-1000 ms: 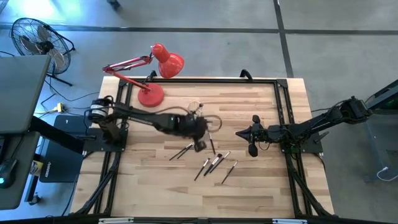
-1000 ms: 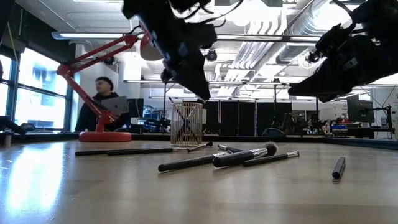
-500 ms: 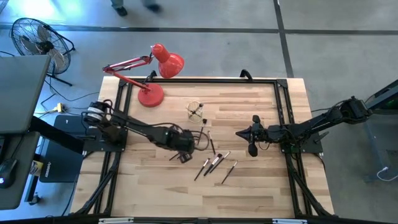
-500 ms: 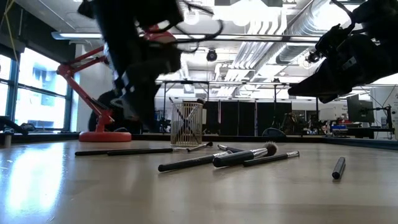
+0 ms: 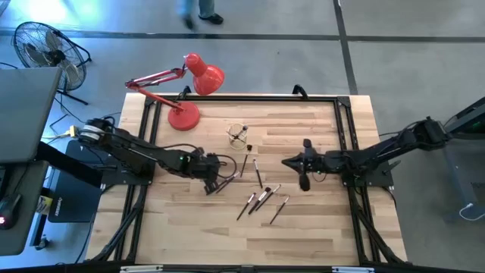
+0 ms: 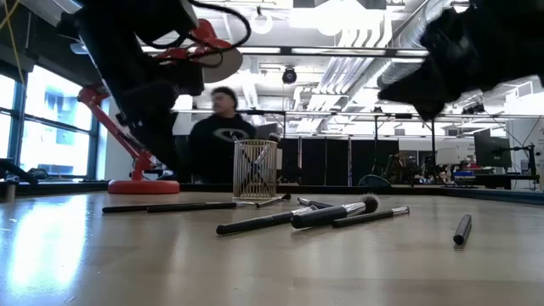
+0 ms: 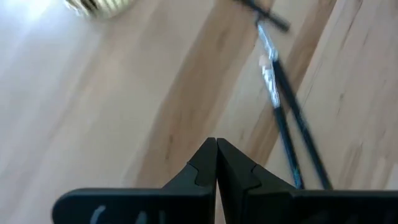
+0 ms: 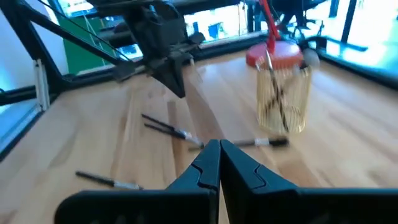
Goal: Put items in baskets/containers
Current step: Put the black foundation brush into the gold pen holder
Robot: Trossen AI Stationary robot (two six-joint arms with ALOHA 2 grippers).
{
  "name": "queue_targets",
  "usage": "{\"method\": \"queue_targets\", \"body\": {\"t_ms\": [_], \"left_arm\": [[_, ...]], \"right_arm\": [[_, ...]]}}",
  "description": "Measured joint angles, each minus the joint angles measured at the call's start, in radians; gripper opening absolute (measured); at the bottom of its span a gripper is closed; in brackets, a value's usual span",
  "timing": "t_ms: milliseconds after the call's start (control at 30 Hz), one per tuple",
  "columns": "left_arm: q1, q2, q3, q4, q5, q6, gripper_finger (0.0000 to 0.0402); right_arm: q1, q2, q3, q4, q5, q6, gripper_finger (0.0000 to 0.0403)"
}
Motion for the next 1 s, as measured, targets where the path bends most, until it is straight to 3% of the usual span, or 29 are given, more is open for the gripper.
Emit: {"method": "queue_targets", "body": {"t_ms": [133, 300, 567, 733, 1000], "left_arm": [[0.0, -0.029, -0.011, 0.007, -0.01, 0.012, 0.0], [-0.002, -0.027, -0.011, 0.004, 0.003, 0.038, 0.0], [-0.002, -0.027, -0.01, -0.012, 0.003, 0.04, 0.0], [-0.002, -0.027, -0.01, -0.015, 0.003, 0.04, 0.0], [-0.003, -0.027, -0.01, -0.043, 0.003, 0.046, 0.0]], "right_arm": [[0.004, 0.129, 0.199, -0.148, 0.052, -0.08, 0.0001], [-0.016, 0.327, 0.498, -0.472, 0.119, -0.059, 0.0001], [-0.082, 0.564, 0.914, -1.036, 0.115, 0.3, 0.0011], [-0.125, 0.69, 1.056, -1.206, 0.06, 0.385, 0.0034], [-0.184, 0.846, 1.108, -1.235, -0.02, 0.448, 0.0084]]}}
